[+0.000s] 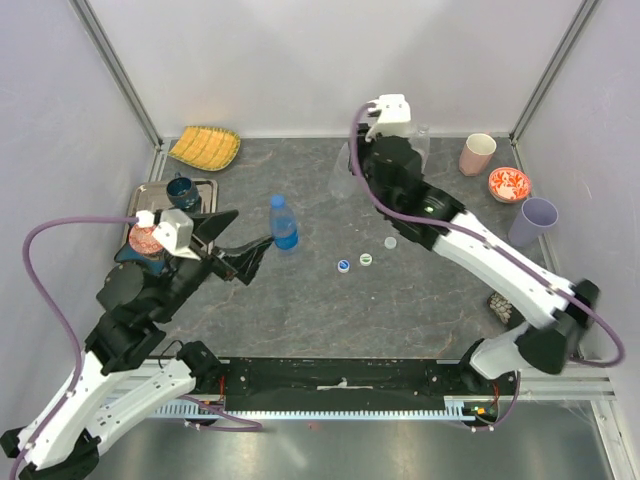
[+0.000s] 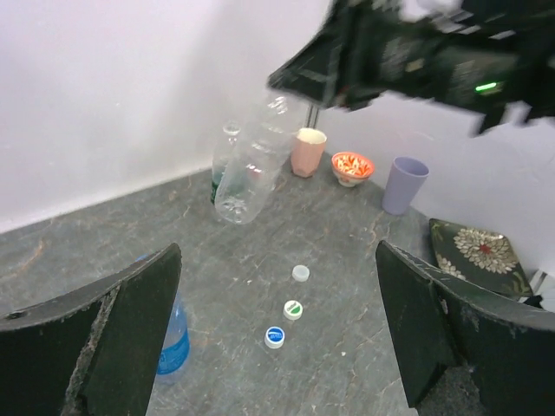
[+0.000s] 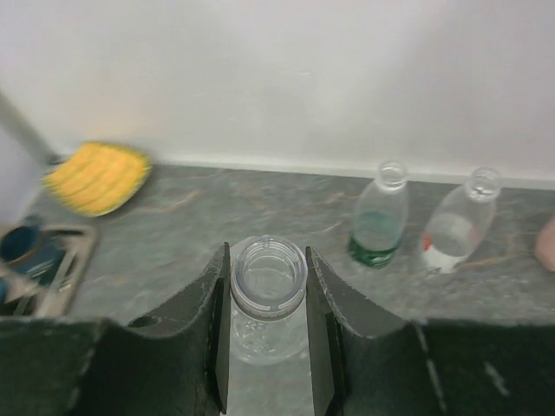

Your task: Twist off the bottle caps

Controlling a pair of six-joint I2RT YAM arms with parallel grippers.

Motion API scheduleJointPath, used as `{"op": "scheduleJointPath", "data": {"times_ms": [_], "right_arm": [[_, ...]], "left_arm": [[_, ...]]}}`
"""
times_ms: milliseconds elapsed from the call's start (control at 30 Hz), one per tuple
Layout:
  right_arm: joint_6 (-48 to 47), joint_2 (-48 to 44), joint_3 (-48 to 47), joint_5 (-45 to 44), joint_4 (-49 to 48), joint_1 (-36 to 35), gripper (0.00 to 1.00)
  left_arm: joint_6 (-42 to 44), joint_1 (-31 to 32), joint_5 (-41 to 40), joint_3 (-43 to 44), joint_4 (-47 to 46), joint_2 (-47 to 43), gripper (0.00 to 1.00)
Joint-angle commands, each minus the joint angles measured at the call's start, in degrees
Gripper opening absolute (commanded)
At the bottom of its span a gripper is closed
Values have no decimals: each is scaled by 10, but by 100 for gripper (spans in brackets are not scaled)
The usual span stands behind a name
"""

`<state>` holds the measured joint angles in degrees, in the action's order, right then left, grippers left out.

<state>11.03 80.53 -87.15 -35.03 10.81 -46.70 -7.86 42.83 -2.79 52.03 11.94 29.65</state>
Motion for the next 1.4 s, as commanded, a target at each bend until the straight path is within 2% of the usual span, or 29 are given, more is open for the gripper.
{"op": "scheduleJointPath", "data": {"times_ms": [0,300,667,1333,1367], "right_arm": [[-88,92,1,-108,-165,29,0],[-92,275,-109,-89,-212,77,0],[-76,414,-242,-58,-164,112,0],[-28,464,-224,-28,-127,129,0],[-26,463,-224,-27,-125,130,2]], "left_arm": [[1,-1,23,-25,10,-29,100],[-9,-1,45,-47,41,-62,100],[-4,-1,41,-56,48,-44,100],[-1,-1,48,-75,26,-3,100],[1,-1,46,-74,26,-4,100]]}}
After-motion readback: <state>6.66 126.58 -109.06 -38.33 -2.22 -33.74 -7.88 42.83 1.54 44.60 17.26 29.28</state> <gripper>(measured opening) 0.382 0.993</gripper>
